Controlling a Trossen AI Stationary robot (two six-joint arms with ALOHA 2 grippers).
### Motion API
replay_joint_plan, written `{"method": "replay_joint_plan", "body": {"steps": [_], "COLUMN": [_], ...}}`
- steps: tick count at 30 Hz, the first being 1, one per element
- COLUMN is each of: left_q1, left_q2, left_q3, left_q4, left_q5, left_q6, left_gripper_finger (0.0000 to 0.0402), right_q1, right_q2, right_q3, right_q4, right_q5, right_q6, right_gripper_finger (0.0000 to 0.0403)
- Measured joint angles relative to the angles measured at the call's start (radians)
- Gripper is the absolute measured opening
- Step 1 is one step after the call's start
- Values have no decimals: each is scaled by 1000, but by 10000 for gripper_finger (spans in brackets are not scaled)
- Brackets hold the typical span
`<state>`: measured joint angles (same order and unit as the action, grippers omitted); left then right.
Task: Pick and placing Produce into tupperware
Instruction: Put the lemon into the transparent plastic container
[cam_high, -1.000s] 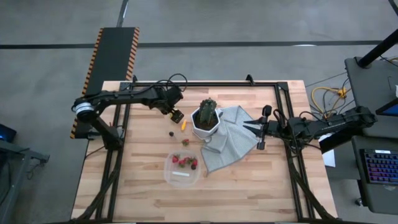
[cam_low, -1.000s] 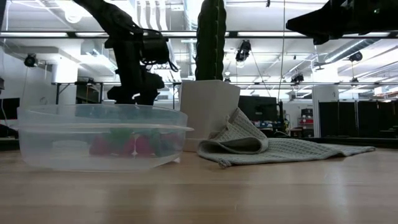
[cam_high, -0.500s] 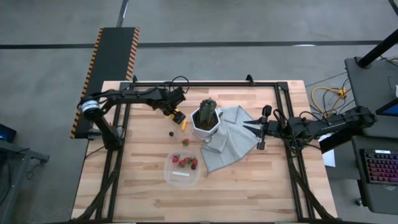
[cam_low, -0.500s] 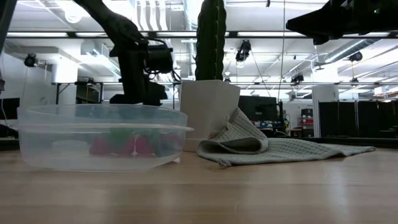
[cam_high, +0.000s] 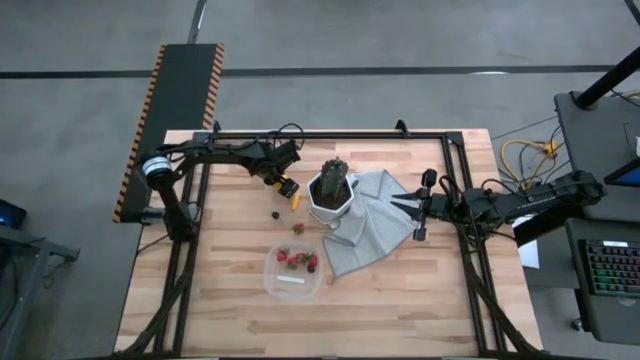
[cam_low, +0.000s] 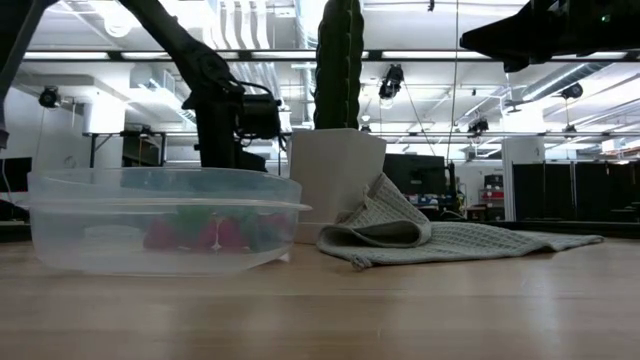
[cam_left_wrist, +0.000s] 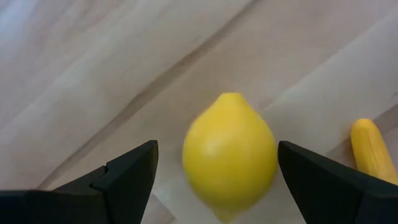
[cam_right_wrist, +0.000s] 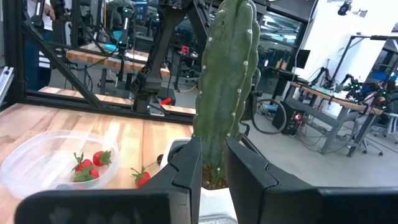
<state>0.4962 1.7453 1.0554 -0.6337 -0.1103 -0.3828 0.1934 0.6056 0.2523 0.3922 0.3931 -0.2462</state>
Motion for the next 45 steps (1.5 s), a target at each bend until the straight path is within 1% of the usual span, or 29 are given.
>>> {"method": "replay_joint_plan", "body": {"steps": [13, 16, 20, 23, 30, 40, 45], "left_q1": [0, 0, 0, 0, 2, 4, 4], "left_q2": [0, 1, 2, 2, 2, 2, -26], "left_q3": [0, 0, 0, 0, -2, -2, -3], "left_q4": [23, 23, 22, 21, 23, 22, -2], "left_q5": [4, 17, 49, 52, 50, 46, 45], "left_q6": [-1, -1, -2, -2, -3, -3, -3], "left_gripper_finger": [315, 309, 285, 262, 183, 183, 183], "right_q1": [0, 0, 0, 0, 0, 0, 0], "right_q2": [0, 0, 0, 0, 0, 0, 0], "right_q3": [0, 0, 0, 0, 0, 0, 0], "right_q4": [-2, -7, -16, -15, -15, -16, -16], "right_q5": [0, 0, 0, 0, 0, 0, 0], "right_q6": [0, 0, 0, 0, 0, -15, -15], "right_gripper_finger": [57, 57, 57, 57, 57, 56, 56]}}
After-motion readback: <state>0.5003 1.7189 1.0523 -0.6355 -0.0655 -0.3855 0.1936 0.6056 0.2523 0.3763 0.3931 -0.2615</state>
